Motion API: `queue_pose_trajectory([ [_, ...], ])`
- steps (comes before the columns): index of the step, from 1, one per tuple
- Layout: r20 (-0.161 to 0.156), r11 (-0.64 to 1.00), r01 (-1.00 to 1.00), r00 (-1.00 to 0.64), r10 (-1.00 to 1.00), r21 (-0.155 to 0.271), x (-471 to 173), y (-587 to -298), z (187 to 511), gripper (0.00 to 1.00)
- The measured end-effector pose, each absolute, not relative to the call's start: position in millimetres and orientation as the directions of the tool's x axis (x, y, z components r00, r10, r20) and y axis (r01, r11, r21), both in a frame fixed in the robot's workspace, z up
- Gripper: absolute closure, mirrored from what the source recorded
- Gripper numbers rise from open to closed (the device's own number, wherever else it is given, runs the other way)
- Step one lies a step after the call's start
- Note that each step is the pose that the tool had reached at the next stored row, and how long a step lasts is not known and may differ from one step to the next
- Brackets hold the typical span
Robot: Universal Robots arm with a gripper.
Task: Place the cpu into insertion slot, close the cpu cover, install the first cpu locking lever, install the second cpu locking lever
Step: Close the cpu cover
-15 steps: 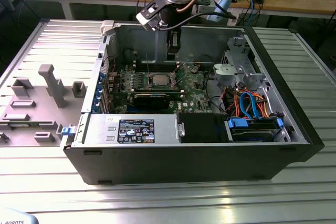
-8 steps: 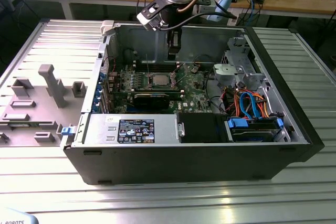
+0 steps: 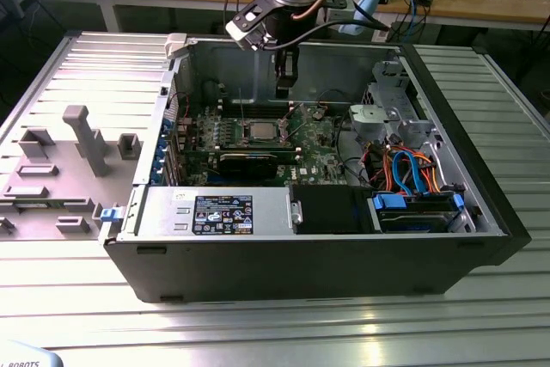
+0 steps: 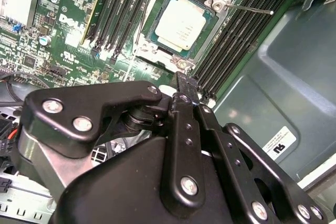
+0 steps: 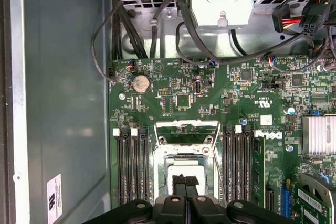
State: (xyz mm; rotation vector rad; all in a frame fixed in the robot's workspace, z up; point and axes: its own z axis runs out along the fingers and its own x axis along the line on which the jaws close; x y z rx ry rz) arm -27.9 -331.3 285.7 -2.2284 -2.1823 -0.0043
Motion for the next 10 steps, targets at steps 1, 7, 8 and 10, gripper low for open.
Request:
queue_pose_trajectory([
  [1,0.018,-0.021,1.0,0.021,1.0,-0.014,-27.5,-331.3,285.7,0.89],
  [7,0.018,-0.021,1.0,0.021,1.0,-0.014,-25.4,-331.3,285.7,0.89],
  [8,0.018,-0.021,1.0,0.021,1.0,-0.014,-25.1,-331.3,285.7,0.89],
  [10,0.018,-0.021,1.0,0.021,1.0,-0.014,-24.6,-331.3,285.7,0.89],
])
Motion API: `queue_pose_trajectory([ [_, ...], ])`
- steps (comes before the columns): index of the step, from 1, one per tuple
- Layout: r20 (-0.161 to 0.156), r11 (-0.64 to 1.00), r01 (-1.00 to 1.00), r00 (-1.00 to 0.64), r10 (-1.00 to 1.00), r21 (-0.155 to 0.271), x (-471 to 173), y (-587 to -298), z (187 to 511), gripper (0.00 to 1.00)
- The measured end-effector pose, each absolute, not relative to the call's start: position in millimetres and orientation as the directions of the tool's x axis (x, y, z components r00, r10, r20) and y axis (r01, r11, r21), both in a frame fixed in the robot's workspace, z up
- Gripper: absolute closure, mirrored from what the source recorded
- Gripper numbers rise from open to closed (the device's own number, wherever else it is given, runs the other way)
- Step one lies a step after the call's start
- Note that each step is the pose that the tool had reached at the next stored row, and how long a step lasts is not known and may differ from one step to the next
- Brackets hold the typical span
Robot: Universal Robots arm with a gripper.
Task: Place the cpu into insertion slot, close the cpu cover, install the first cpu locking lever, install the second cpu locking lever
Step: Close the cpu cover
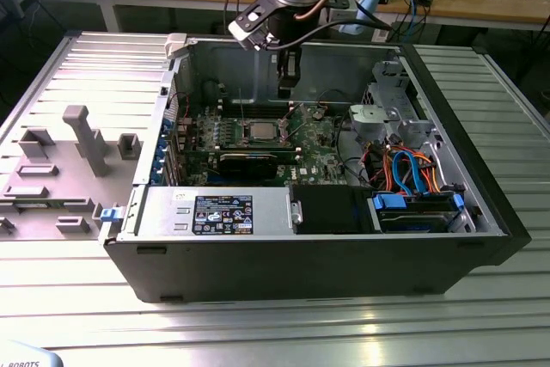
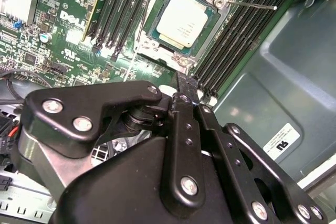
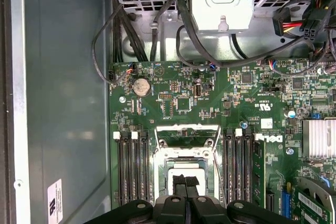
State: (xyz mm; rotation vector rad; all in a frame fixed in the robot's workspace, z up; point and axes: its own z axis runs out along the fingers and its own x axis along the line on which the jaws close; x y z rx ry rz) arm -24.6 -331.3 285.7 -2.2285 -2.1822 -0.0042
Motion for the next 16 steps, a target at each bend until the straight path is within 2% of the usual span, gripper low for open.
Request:
queue_pose_trajectory([
  [16,0.018,-0.021,1.0,0.021,1.0,-0.014,-21.7,-331.3,285.7,0.89],
])
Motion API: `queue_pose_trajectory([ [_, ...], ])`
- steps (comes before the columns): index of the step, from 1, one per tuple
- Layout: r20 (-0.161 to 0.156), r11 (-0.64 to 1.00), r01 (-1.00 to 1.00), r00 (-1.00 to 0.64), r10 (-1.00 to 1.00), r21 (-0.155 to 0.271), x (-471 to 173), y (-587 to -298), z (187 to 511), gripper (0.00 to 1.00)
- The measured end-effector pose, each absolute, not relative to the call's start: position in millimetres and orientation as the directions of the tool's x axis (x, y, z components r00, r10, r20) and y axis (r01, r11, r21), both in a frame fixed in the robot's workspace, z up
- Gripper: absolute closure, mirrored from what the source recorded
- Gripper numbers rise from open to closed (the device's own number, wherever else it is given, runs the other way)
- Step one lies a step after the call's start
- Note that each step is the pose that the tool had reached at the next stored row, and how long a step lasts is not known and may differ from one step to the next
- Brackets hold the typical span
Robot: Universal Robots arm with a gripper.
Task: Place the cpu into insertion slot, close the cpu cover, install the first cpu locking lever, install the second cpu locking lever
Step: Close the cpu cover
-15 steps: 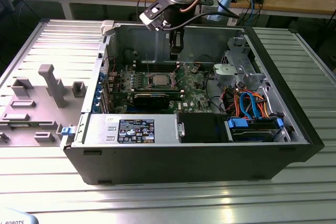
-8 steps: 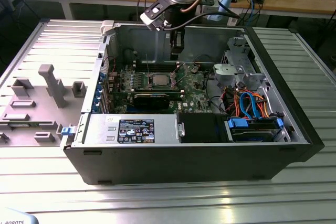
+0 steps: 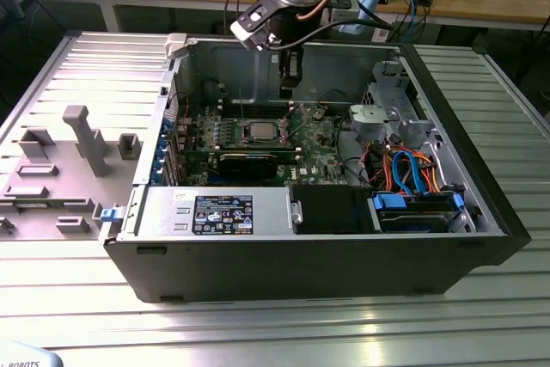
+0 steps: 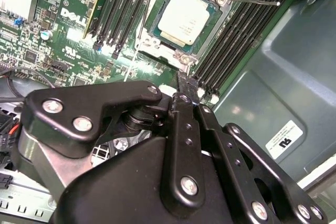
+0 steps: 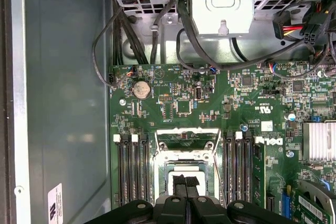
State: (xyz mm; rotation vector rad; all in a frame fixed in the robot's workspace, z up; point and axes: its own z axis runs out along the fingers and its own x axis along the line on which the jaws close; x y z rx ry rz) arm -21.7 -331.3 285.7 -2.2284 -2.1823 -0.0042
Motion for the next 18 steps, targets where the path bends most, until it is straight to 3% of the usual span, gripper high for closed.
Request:
queue_pose_trajectory([
  [18,0.018,-0.021,1.0,0.021,1.0,-0.014,-18.9,-331.2,285.7,0.89],
])
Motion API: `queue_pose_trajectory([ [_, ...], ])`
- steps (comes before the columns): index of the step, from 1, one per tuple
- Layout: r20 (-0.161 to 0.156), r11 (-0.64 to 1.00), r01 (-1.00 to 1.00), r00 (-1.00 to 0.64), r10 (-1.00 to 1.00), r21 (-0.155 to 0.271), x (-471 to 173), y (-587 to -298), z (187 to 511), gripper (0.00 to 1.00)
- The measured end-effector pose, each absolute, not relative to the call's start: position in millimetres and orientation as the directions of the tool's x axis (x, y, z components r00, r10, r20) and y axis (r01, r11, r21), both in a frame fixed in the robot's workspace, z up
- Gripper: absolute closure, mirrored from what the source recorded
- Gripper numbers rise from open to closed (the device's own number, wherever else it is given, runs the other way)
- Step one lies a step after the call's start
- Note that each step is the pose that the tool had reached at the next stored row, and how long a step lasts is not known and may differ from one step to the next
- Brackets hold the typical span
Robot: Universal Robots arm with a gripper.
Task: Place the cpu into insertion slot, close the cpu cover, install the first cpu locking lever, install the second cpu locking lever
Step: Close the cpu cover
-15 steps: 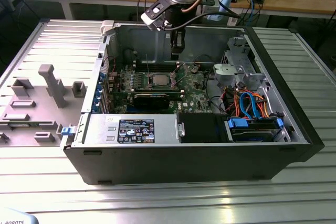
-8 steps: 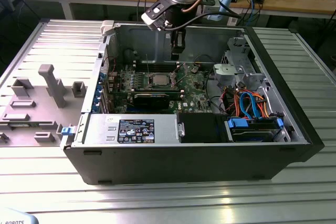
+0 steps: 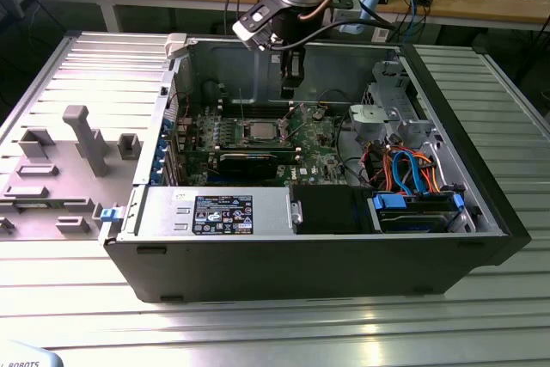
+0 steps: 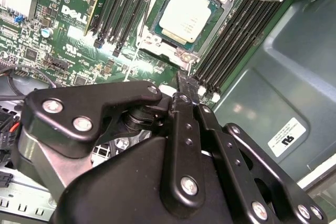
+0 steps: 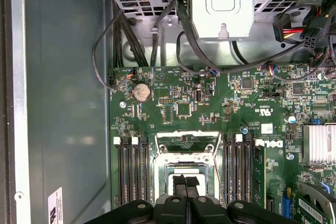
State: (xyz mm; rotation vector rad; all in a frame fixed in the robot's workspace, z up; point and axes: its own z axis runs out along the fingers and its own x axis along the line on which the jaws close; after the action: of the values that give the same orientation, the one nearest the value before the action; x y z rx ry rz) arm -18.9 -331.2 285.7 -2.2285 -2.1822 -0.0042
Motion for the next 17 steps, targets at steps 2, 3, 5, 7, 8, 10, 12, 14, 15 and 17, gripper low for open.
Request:
queue_pose_trajectory([
  [2,0.018,-0.021,1.0,0.021,1.0,-0.014,-18.4,-331.2,285.7,0.89],
  [3,0.018,-0.021,1.0,0.021,1.0,-0.014,-17.7,-331.2,285.7,0.89],
  [5,0.018,-0.018,1.0,0.019,1.0,-0.014,-15.8,-330.8,285.7,0.89],
  [7,0.018,-0.015,1.0,0.015,1.0,-0.014,-14.7,-330.8,285.7,0.89],
  [8,0.018,-0.014,1.0,0.014,1.0,-0.014,-14.2,-330.8,285.7,0.89],
  [10,0.018,-0.013,1.0,0.014,1.0,-0.014,-13.8,-330.8,285.7,0.89],
  [12,0.018,-0.013,1.0,0.013,1.0,-0.014,-13.5,-330.7,285.7,0.89],
  [14,0.018,-0.013,1.0,0.013,1.0,-0.014,-13.2,-330.7,285.7,0.89],
  [15,0.018,-0.013,1.0,0.013,1.0,-0.014,-12.9,-330.7,285.7,0.89],
  [17,0.018,-0.013,1.0,0.013,1.0,-0.014,-11.5,-330.7,285.7,0.89],
])
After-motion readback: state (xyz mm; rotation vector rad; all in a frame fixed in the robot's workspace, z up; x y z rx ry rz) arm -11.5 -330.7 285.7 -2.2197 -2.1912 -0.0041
